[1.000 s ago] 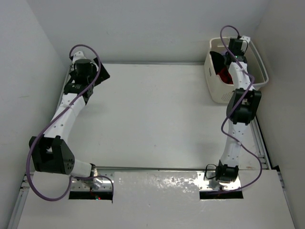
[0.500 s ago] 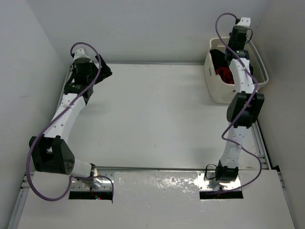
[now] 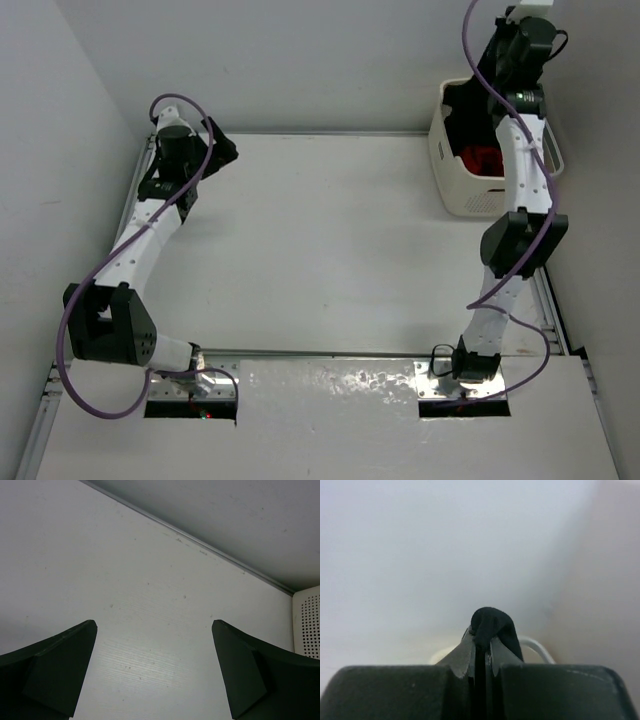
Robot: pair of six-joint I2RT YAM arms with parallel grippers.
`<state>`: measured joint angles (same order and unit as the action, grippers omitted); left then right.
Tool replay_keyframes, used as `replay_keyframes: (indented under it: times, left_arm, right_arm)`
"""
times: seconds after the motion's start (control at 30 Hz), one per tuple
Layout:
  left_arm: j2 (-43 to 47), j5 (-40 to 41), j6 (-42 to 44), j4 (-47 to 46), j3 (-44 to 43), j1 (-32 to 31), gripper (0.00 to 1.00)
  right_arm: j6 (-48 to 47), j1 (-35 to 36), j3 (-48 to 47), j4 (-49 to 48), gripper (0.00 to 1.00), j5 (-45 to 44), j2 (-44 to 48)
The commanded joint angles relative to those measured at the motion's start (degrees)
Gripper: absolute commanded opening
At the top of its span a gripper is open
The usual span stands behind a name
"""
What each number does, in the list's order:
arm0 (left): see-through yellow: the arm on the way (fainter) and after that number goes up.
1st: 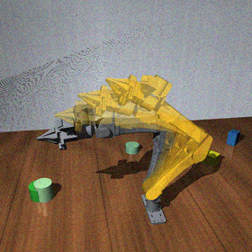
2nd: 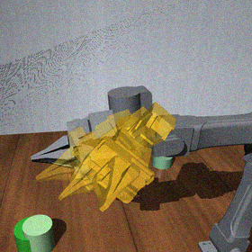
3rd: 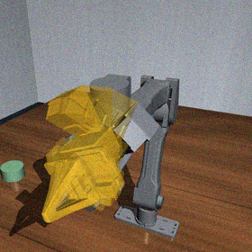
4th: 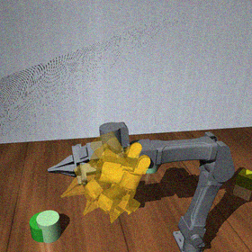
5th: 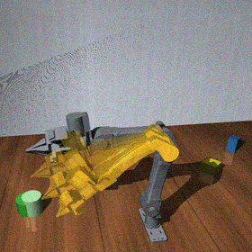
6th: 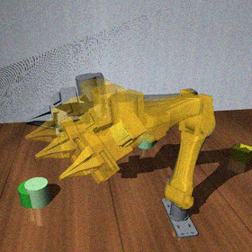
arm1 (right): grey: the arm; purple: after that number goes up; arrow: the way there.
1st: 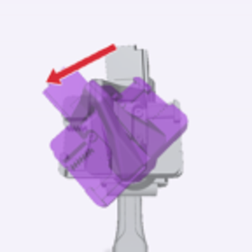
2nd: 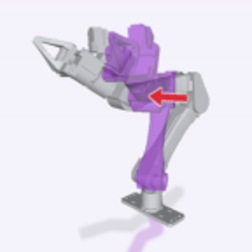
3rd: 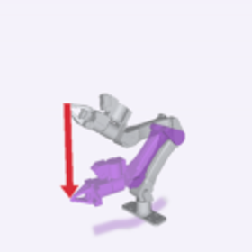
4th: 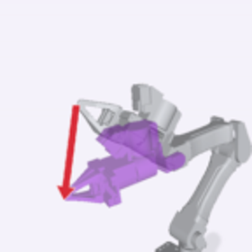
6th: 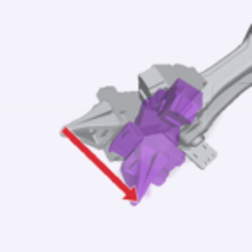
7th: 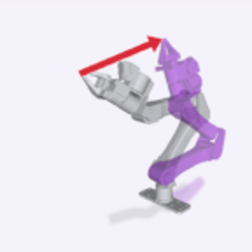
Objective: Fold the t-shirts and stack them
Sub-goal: Grab crumpled tshirt from bin with the right arm, then move the tshirt to the center of the board
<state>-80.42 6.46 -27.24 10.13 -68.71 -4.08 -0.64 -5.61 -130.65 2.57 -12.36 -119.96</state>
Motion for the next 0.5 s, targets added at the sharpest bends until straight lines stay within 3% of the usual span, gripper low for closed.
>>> replay_keyframes:
  times: [0.0, 0.2, 0.27, 0.33, 0.47]
  left_arm:
    - [1.93, -0.22, -0.35, -5.29, 0.06, 0.47, 1.00]
    - [2.29, -0.66, -0.18, -7.76, 0.50, 0.47, 1.00]
    - [2.38, -0.57, 0.17, -8.19, 0.07, 0.47, 1.00]
    - [2.38, -0.05, 0.44, -7.94, -0.90, 0.47, 1.00]
    - [3.07, 4.07, 1.32, -4.69, -3.97, 0.56, 1.00]
  right_arm:
    - [10.62, 0.86, -4.09, -16.00, 0.00, 17.34, 9.03]
    - [30.59, 4.89, -0.57, -31.83, 0.00, 40.36, 17.03]
    - [29.05, 11.28, -0.57, -31.22, 0.00, 44.42, 18.18]
    - [25.88, 17.08, -0.40, -28.25, 0.00, 45.58, 19.59]
    - [26.22, 18.88, 3.63, -26.91, 0.00, 41.90, 22.40]
